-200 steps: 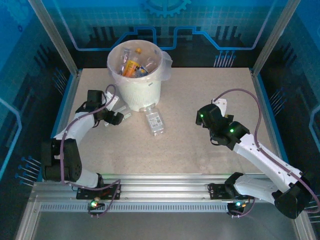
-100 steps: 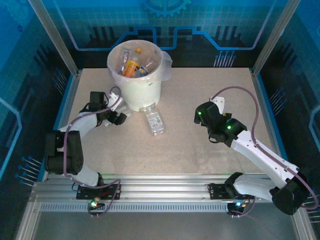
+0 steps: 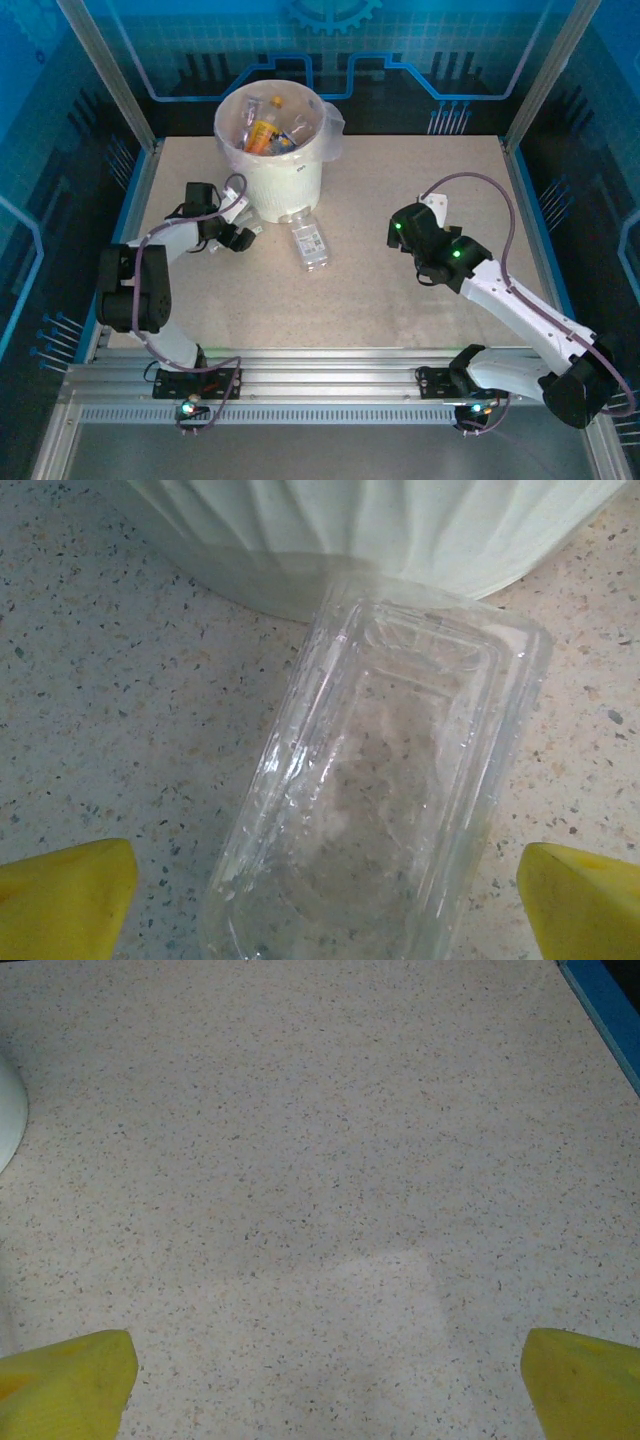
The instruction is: Put the plastic bottles in the bin
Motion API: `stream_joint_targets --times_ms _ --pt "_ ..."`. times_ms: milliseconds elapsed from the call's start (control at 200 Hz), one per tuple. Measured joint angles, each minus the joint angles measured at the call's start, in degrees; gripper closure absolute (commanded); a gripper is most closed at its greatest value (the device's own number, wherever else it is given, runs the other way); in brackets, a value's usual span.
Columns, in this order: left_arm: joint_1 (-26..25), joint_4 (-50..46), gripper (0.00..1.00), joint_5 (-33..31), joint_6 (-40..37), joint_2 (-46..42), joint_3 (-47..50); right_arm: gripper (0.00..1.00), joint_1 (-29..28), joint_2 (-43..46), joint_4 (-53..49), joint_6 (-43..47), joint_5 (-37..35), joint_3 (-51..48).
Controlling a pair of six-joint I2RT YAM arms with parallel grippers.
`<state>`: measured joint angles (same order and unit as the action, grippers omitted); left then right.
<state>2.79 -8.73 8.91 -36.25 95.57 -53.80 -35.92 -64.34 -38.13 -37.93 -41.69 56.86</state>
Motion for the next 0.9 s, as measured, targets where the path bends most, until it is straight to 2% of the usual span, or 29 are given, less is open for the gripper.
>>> stream_joint_targets --times_ms 370,605,745,900 --pt "-0.98 -1.27 0.01 -0.02 -0.59 3.52 -3.06 0.00 0.00 -0.33 0.00 0.00 0.13 0.04" --pt "-1.51 -1.99 0.06 -0.04 -1.29 5.60 -3.65 0.00 0.00 -0.33 0.00 0.00 0.13 0.04" --pt "-1.53 -2.36 0.16 -0.22 -1.31 6.34 -3.96 0.00 0.00 -0.31 0.00 -0.02 0.11 0.04" --pt "-1.51 -3.19 0.31 -0.55 -1.44 7.08 -4.28 0.00 0.00 -0.31 0.00 -0.02 0.11 0.04"
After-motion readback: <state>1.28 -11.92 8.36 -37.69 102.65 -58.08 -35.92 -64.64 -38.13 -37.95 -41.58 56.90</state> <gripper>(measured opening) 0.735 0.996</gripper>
